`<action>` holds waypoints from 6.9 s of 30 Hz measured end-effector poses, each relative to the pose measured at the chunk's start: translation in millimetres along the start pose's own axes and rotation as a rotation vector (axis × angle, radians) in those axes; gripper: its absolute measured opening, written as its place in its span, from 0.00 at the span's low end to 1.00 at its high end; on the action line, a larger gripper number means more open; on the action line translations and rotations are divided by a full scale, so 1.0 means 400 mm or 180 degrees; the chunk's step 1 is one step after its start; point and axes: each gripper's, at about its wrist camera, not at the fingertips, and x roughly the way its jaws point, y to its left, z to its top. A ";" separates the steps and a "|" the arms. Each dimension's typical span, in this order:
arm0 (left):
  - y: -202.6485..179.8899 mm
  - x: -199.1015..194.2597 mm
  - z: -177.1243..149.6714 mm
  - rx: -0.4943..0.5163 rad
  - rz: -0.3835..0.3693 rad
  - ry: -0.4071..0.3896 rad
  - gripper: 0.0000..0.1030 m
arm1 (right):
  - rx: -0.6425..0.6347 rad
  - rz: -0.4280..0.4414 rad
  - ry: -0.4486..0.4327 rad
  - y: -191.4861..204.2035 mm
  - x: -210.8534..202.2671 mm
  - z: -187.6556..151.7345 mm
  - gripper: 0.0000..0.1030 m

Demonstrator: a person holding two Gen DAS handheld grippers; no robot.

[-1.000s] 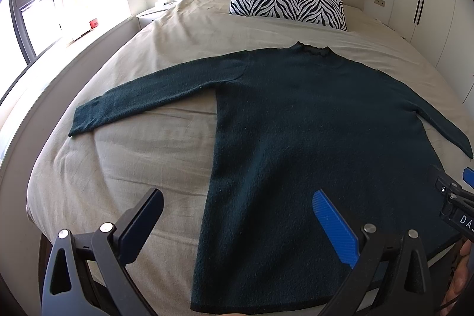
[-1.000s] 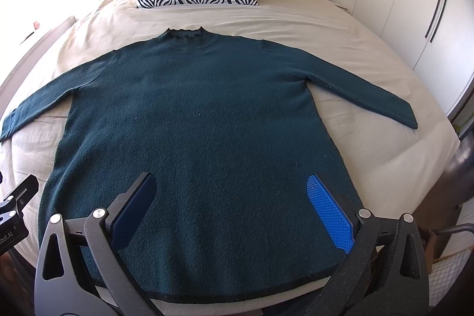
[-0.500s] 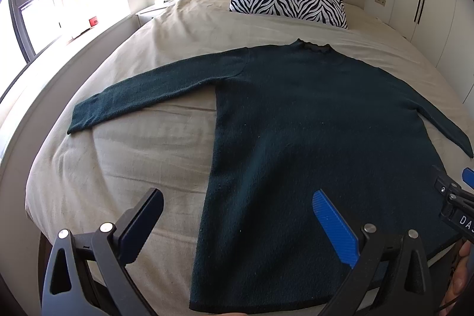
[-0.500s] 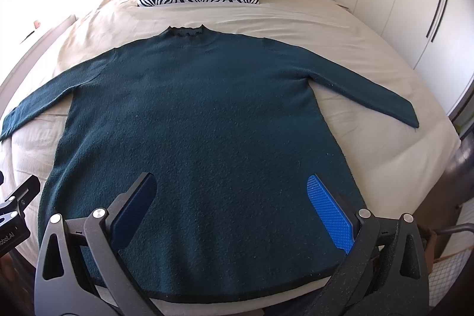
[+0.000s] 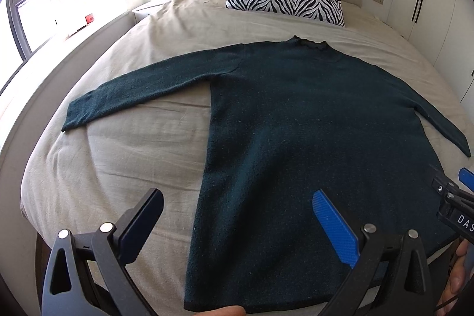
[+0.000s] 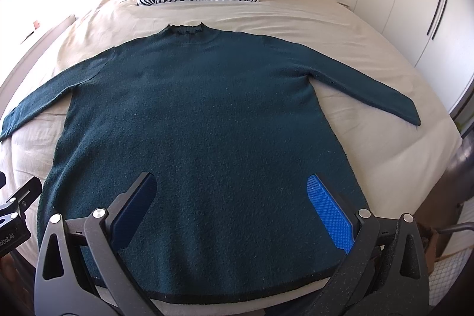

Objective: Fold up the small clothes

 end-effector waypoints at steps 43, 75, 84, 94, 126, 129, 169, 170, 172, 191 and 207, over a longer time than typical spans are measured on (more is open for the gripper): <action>-0.033 0.233 0.178 -0.0575 -0.1196 0.0128 0.95 | 0.3761 0.0625 -0.0432 -1.296 0.619 0.098 0.34; -0.061 0.446 0.272 -0.1428 -0.2531 0.0732 0.95 | 0.0554 0.2077 0.0203 -0.145 0.687 0.331 0.59; -0.198 0.512 0.303 -0.1365 -0.2609 0.0975 0.72 | 0.1313 0.2306 0.0280 -0.285 0.643 0.201 0.59; -0.191 0.461 0.432 -0.0935 -0.2379 0.0603 0.08 | 0.2132 0.2571 0.0111 -0.474 0.640 0.146 0.59; -0.039 0.635 0.462 -0.1082 -0.1950 0.0420 0.10 | 0.3058 0.2409 -0.0089 -0.608 0.803 0.308 0.59; -0.036 0.642 0.463 -0.1056 -0.1969 0.0382 0.11 | 0.3133 0.2425 0.0061 -0.621 0.766 0.299 0.61; 0.042 0.517 0.436 -0.1157 -0.2029 0.0035 0.70 | 0.2611 0.2727 0.0000 -0.596 0.665 0.309 0.63; 0.075 0.465 0.426 -0.1208 -0.2060 -0.0112 0.79 | 0.2599 0.2766 0.0008 -0.584 0.636 0.287 0.64; 0.154 0.386 0.393 -0.1374 -0.2090 -0.0300 0.87 | 0.2555 0.2846 0.0045 -0.551 0.594 0.248 0.65; 0.933 0.343 0.000 -0.4590 -0.1234 -0.0956 0.81 | 0.1952 0.3103 0.0574 -0.136 0.464 0.128 0.65; 0.508 0.283 0.424 -0.2092 -0.1176 -0.0921 0.07 | 0.2073 0.3000 0.0426 -0.249 0.454 0.096 0.65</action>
